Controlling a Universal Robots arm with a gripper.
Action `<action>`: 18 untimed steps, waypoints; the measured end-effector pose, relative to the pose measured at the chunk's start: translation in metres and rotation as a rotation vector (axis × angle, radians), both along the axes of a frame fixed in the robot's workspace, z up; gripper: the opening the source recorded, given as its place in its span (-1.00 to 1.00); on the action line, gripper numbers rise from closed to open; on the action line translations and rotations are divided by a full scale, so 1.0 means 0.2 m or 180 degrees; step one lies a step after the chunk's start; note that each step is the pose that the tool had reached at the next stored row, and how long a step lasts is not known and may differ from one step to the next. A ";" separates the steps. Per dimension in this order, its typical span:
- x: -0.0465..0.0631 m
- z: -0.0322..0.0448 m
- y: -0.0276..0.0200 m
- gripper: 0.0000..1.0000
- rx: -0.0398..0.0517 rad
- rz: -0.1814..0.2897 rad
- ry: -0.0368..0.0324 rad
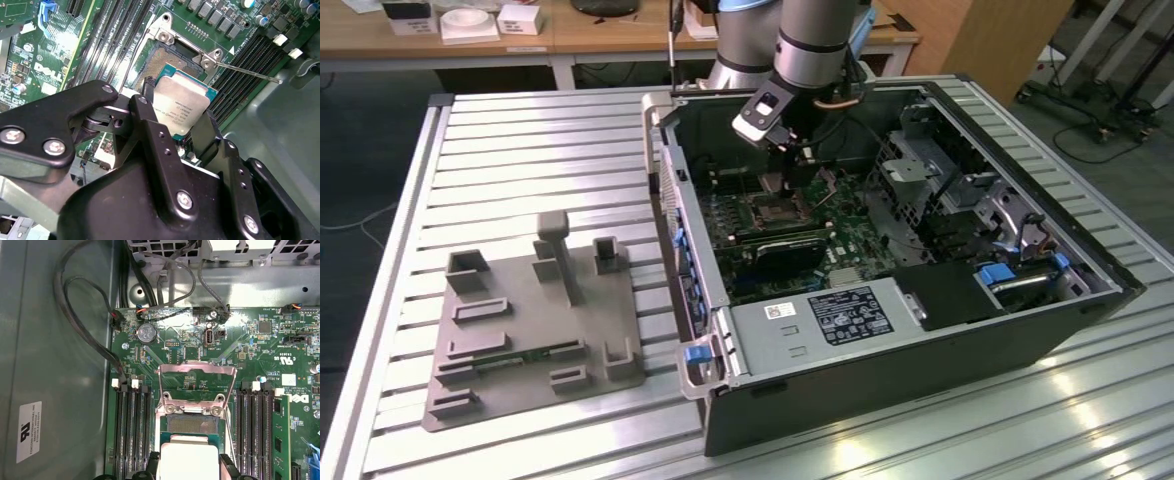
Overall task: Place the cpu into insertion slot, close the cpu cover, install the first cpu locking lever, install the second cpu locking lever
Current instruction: 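Place the cpu into insertion slot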
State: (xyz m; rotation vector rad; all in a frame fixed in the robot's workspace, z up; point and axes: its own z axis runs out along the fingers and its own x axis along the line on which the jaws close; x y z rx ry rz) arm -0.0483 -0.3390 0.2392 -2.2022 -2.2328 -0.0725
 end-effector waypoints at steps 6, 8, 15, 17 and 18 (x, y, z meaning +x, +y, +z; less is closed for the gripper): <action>0.00 0.000 0.000 0.08 0.0000 0.0000 0.0000; 0.00 0.000 0.000 0.08 -0.0001 0.0000 0.0000; 0.00 -0.050 0.002 0.08 0.0000 0.0000 0.0000; 0.00 -0.068 0.003 0.08 0.0000 0.0000 0.0000; 0.00 -0.077 0.003 0.08 0.0000 0.0000 0.0000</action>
